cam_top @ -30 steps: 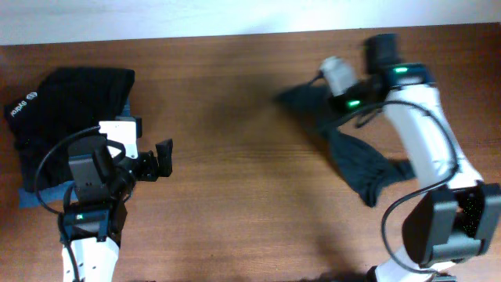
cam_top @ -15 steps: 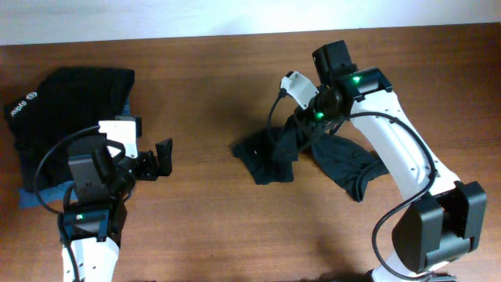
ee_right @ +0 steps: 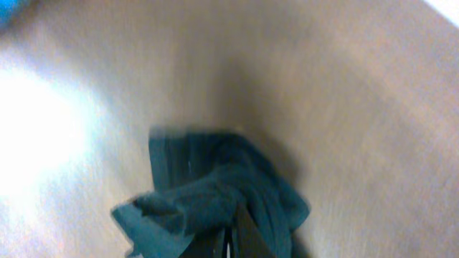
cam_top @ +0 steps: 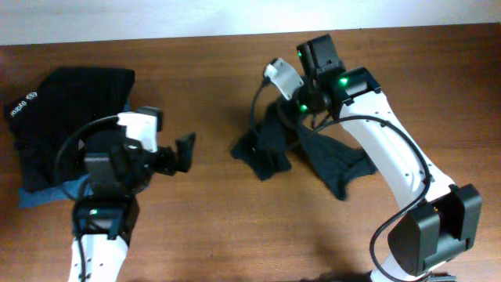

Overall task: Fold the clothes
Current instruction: 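Drag the dark shirt with the right gripper to table center, then grasp the shirt with the left gripper and lift it upward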

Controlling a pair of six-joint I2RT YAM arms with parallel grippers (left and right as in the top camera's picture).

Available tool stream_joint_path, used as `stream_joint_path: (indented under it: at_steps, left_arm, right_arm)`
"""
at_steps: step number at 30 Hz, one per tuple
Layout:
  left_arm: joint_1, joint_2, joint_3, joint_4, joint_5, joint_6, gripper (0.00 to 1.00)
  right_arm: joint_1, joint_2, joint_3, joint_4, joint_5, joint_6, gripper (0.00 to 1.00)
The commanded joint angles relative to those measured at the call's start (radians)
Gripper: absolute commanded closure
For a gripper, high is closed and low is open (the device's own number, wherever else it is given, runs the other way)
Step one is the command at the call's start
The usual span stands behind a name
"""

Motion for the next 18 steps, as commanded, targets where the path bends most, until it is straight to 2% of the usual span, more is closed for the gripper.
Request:
stream_joint_path:
  at_steps: [1,5,14,18]
  left_arm:
    - [-0.09,0.048,0.018,0.014,-0.043,-0.021,0.01]
    - [-0.158,0.095,0.018,0.016,-0.127,-0.021,0.01]
    - [-0.177,0.14,0.018,0.062,-0.109,-0.021,0.01]
    - [-0.192,0.17,0.018,0.095,-0.109,-0.021,0.01]
  right_arm:
    - [0.05,-0.03,0.035,0.069,-0.002,0.161,0.96]
    - [0.093,-0.03,0.035,0.124,0.039,0.161,0.9]
    - [0.101,-0.03,0.035,0.095,0.061,0.16,0.88]
    - [0.101,-0.03,0.035,0.089,0.156,0.161,0.8]
